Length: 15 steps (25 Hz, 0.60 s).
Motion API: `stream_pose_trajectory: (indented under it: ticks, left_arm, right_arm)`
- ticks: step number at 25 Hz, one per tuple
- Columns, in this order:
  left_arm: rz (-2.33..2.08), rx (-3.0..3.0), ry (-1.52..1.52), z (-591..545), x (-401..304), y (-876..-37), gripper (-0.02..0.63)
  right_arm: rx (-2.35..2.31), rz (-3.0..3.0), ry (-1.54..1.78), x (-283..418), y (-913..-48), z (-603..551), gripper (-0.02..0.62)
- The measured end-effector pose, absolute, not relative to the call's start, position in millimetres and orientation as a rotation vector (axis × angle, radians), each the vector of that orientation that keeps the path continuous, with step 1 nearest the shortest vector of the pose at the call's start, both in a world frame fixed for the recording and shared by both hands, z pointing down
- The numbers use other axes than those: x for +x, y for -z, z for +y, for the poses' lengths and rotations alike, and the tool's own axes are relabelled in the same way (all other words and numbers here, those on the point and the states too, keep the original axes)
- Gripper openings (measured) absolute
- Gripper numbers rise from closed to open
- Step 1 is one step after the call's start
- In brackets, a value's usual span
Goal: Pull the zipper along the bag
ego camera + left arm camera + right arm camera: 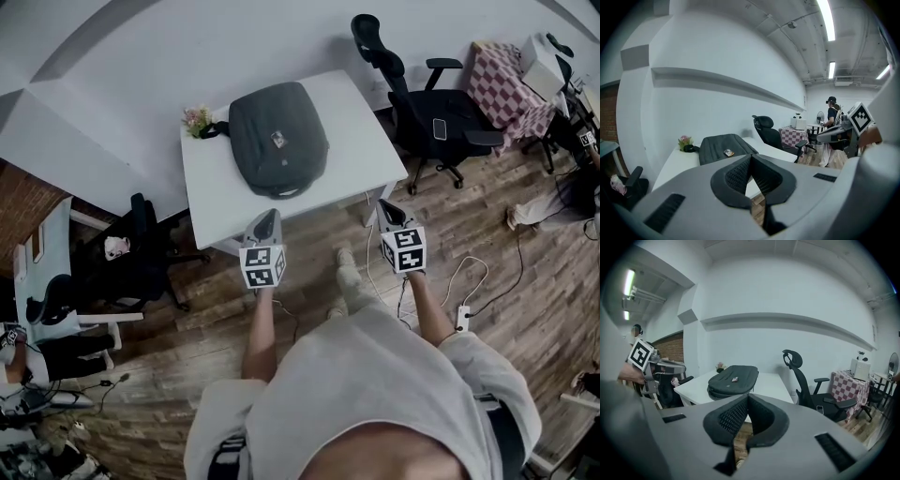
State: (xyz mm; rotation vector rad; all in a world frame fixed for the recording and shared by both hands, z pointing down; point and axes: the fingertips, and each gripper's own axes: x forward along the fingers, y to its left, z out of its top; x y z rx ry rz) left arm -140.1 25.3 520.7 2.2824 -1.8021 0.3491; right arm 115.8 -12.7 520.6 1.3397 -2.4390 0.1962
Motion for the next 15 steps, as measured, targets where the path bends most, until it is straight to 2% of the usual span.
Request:
stream_pose_trajectory:
  ticks: [15]
  left_arm:
    - [-1.805,2.198,-0.488,-93.1,-165.4,-548.2,0.026]
  right_arm:
    - [1.183,-2.481,-0.269,69.0,-549.6,-162.7,0.014]
